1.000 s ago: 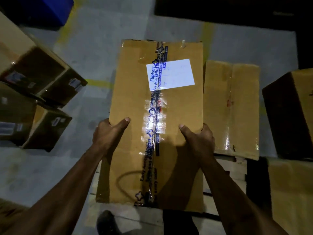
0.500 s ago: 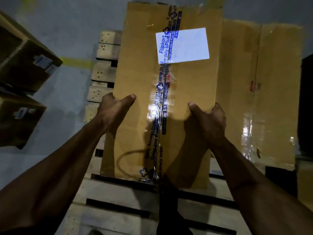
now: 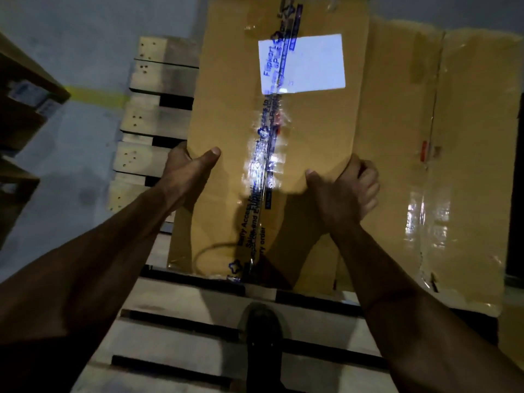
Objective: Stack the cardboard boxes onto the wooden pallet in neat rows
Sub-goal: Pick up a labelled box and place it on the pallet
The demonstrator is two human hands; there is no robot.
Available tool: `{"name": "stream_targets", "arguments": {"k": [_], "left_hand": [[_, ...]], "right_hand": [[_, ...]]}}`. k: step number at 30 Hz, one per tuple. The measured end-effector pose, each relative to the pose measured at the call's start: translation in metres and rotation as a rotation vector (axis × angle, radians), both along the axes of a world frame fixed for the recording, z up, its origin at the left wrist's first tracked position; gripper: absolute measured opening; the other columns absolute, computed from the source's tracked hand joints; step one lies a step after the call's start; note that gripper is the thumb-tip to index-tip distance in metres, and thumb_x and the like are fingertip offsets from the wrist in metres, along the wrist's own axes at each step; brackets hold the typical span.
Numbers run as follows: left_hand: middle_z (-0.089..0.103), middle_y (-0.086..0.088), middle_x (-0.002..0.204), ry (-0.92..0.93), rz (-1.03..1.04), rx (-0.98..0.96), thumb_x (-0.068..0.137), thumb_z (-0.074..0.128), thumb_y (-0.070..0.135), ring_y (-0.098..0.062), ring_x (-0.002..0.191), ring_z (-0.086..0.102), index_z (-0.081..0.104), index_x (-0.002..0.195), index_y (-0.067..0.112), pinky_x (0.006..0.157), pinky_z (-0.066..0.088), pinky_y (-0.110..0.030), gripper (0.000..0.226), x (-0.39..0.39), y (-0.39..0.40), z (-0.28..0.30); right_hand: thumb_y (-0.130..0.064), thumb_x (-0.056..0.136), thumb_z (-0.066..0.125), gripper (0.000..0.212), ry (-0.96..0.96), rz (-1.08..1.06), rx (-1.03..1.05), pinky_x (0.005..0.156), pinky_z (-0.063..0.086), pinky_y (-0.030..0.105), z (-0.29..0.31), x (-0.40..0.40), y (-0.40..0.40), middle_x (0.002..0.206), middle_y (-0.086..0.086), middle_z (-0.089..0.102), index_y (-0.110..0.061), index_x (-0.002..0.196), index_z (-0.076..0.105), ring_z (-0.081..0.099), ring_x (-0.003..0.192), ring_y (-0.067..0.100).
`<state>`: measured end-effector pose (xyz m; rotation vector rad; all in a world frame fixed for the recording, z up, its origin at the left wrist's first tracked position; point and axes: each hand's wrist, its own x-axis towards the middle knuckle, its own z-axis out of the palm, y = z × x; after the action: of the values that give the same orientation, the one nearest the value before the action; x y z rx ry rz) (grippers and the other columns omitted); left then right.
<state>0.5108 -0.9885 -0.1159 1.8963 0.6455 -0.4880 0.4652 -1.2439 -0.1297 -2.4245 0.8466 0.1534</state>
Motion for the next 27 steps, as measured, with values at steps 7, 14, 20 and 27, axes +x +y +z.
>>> {"name": "stream_targets", "arguments": {"k": [7, 14, 20, 27], "left_hand": [[0.066, -0.005, 0.120, -0.047, 0.016, -0.047, 0.093, 0.069, 0.026, -0.014, 0.099, 0.066, 0.053, 0.133, 0.010, 0.082, 0.057, -0.031, 0.045, -0.003, 0.006, -0.018], [0.065, -0.006, 0.122, -0.047, 0.050, -0.012, 0.087, 0.076, 0.038, -0.025, 0.112, 0.063, 0.055, 0.134, 0.010, 0.097, 0.053, -0.042, 0.059, -0.010, 0.004, -0.013], [0.060, -0.008, 0.130, 0.014, -0.049, 0.007, 0.083, 0.080, 0.037, -0.027, 0.117, 0.058, 0.047, 0.140, 0.010, 0.099, 0.051, -0.047, 0.072, -0.061, 0.021, -0.012], [0.066, -0.013, 0.125, 0.025, -0.065, -0.098, 0.085, 0.079, 0.020, -0.025, 0.109, 0.063, 0.053, 0.136, 0.004, 0.093, 0.054, -0.037, 0.060, -0.158, 0.044, -0.023]], "right_hand": [[-0.064, 0.092, 0.044, 0.087, 0.044, 0.170, -0.258, 0.111, 0.017, 0.046, -0.023, -0.017, 0.010, 0.163, 0.008, 0.012, -0.013, 0.156, 0.014, 0.013, 0.147, 0.028], [-0.065, 0.090, 0.050, 0.087, 0.020, 0.240, -0.214, 0.110, 0.020, 0.047, -0.015, -0.025, 0.004, 0.157, 0.014, 0.023, -0.010, 0.152, 0.025, 0.020, 0.143, 0.032], [-0.050, 0.094, 0.053, 0.072, 0.076, 0.431, -0.194, 0.110, 0.024, 0.044, 0.004, -0.072, -0.007, 0.155, 0.011, 0.022, -0.016, 0.151, 0.028, 0.023, 0.138, 0.033], [-0.058, 0.087, 0.062, 0.091, 0.185, 0.574, -0.129, 0.117, 0.018, 0.044, 0.007, -0.152, -0.005, 0.165, 0.006, 0.005, -0.017, 0.156, 0.020, 0.009, 0.147, 0.030]]}}
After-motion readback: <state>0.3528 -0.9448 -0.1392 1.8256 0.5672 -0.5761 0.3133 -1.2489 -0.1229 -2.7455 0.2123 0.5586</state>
